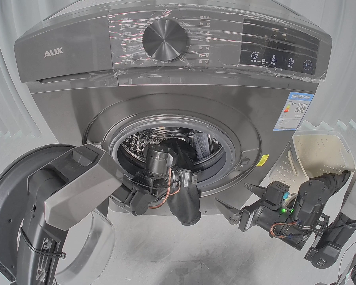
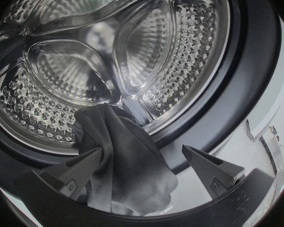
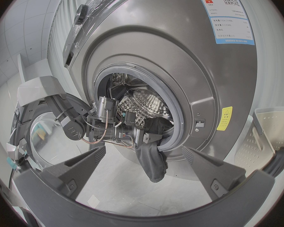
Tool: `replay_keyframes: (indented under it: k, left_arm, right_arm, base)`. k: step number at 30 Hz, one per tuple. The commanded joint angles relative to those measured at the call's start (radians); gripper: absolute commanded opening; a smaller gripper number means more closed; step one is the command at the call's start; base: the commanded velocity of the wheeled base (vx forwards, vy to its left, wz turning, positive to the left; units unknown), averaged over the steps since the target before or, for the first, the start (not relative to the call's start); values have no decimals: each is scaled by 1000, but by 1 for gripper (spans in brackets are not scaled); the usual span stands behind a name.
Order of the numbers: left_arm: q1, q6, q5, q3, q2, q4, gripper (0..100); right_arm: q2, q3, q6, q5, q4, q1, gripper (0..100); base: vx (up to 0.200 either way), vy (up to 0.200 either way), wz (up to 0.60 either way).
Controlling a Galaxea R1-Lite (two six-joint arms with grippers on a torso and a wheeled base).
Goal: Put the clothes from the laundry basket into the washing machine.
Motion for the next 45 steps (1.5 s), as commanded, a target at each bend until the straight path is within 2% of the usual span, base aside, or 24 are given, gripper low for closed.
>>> replay_keyframes:
  k: [1, 4, 5, 13, 16, 21, 24, 31, 32, 36, 41, 45]
  left_arm:
    - [-6, 11, 1, 10, 16, -3, 100]
    - [1, 22, 1, 9, 31, -1, 100]
    - [1, 22, 1, 9, 31, -1, 0]
    - [23, 20, 12, -19, 36, -14, 0]
    - [44, 11, 21, -100, 44, -17, 0]
    - [93, 11, 67, -238, 74, -30, 0]
    - [116, 8, 72, -311, 87, -29, 0]
    - [129, 7, 72, -309, 84, -35, 0]
    - [129, 4, 72, -304, 84, -37, 100]
    - [109, -6, 65, -231, 62, -46, 100]
    - [46, -4, 44, -77, -4, -33, 100]
    - [18, 4, 36, -8, -5, -33, 100]
  right_arm:
    - [1, -1, 0, 0, -1, 0, 100]
    - [1, -1, 0, 0, -1, -1, 100]
    - [1, -1, 0, 0, -1, -1, 100]
    - [1, -1, 0, 0, -1, -1, 100]
    - [1, -1, 0, -1, -1, -1, 100]
    - [1, -2, 0, -1, -1, -1, 100]
    - [1, -2, 0, 0, -1, -1, 100]
    - [1, -2, 2, 0, -1, -1, 100]
    - [1, -2, 0, 0, -1, -1, 100]
    - [1, -2, 0, -1, -1, -1, 100]
    - [1, -2, 0, 0, -1, -1, 100]
    - [1, -2, 0, 0, -1, 0, 100]
  base:
    - [0, 0, 0]
    - [0, 0, 0]
    - [0, 0, 0]
    - [0, 0, 0]
    - [0, 0, 0]
    - [0, 0, 0]
    - [0, 0, 0]
    - [0, 0, 0]
    - [0, 0, 0]
    - [0, 0, 0]
    - [0, 0, 0]
    - [0, 0, 0]
